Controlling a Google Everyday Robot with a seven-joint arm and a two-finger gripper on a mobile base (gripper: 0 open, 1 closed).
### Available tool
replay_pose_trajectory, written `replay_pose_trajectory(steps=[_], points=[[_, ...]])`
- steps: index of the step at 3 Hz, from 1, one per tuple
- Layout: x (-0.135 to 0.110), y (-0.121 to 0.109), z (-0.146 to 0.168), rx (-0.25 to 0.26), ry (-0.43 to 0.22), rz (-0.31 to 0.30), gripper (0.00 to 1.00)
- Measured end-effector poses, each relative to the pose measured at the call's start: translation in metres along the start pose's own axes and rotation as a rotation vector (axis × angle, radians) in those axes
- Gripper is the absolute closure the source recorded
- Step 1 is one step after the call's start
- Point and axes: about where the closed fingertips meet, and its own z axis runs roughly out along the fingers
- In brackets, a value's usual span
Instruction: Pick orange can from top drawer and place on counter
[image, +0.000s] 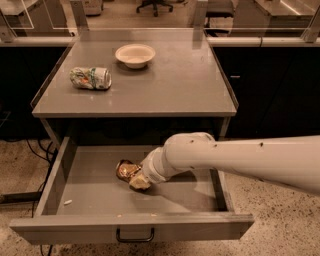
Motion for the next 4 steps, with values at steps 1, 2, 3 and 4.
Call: replay_pose_trajectory(steps=[1, 2, 3, 4], points=[[0.0, 0.0, 0.0, 0.0, 0.0, 0.0, 1.0], [0.0, -0.001, -0.008, -0.002, 0.008, 0.002, 1.0], [-0.003, -0.007, -0.037, 0.014, -0.004, 0.011, 1.0], [-0.002, -0.013, -0.068, 0.036, -0.029, 0.015, 1.0]])
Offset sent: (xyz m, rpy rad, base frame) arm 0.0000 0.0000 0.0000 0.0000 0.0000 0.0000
